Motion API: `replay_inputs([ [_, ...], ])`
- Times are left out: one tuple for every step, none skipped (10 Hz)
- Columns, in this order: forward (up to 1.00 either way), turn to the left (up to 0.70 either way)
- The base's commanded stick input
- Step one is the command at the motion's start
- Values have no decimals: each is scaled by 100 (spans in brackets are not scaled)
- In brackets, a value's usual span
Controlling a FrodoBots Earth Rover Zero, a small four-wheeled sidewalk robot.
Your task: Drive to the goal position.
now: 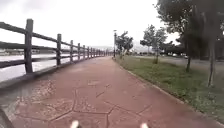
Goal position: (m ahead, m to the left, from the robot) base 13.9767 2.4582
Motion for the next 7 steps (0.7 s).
replay_inputs([
  [100, 0],
  [100, 0],
  [100, 0],
  [100, 0],
  [100, 0],
  [100, 0],
  [100, 0],
])
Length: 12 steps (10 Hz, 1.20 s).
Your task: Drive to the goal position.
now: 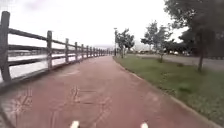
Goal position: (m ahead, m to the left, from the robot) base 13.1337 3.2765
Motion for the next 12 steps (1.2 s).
replay_inputs([
  [100, 0],
  [100, 0],
  [100, 0],
  [100, 0],
  [100, 0],
  [100, 0],
  [100, 0],
  [100, 0],
  [100, 0],
  [100, 0],
  [100, 0],
  [100, 0],
])
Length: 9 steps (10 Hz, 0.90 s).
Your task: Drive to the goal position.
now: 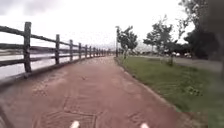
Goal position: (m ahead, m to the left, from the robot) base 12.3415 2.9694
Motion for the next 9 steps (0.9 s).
replay_inputs([
  [100, 0],
  [100, 0],
  [100, 0],
  [100, 0],
  [100, 0],
  [100, 0],
  [100, 0],
  [100, 0],
  [100, 0],
])
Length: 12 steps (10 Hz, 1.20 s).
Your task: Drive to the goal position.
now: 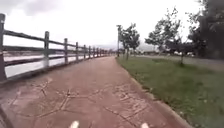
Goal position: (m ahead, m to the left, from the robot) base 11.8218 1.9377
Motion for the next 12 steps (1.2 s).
replay_inputs([
  [100, 0],
  [100, 0],
  [100, 0],
  [100, 0],
  [100, 0],
  [100, 0],
  [100, 0],
  [100, 0],
  [100, 0],
  [100, 0],
  [100, 0],
  [100, 0],
])
